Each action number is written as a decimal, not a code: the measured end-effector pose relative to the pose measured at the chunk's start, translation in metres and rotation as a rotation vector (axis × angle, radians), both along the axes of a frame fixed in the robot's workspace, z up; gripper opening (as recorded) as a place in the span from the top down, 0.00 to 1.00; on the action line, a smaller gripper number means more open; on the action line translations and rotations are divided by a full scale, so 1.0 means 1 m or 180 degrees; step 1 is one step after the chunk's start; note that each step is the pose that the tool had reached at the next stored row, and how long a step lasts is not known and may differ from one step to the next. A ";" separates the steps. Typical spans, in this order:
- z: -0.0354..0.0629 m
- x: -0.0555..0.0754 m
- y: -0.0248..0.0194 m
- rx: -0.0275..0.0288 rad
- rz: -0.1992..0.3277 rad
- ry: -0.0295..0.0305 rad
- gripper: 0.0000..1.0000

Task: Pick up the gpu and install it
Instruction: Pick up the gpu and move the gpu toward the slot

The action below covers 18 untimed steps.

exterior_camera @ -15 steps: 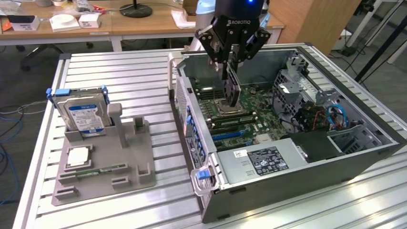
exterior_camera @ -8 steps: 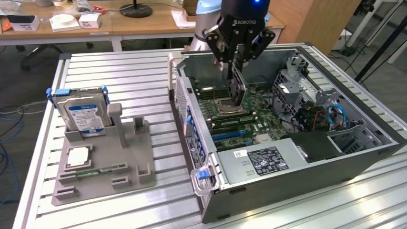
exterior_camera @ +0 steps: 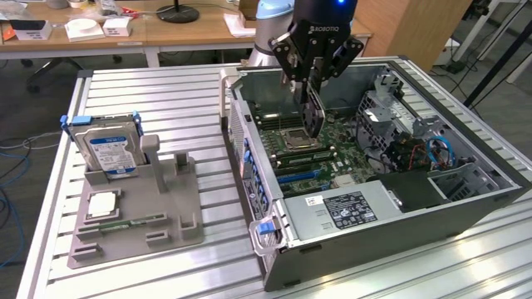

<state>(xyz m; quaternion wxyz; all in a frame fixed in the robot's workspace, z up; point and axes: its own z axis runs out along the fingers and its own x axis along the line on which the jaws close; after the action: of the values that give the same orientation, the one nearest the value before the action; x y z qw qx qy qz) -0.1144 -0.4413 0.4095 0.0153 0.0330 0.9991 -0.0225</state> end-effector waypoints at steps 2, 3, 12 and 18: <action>0.0000 0.000 0.0000 0.0000 0.0001 0.0000 0.74; 0.0000 0.000 0.0000 0.0000 0.0001 0.0000 0.74; 0.0000 0.009 0.0000 0.0001 0.0003 0.0000 0.74; 0.0000 0.027 0.0000 0.0001 0.0005 0.0000 0.74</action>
<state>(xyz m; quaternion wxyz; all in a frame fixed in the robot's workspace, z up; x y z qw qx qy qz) -0.0876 -0.4413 0.4095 0.0153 0.0321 0.9991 -0.0223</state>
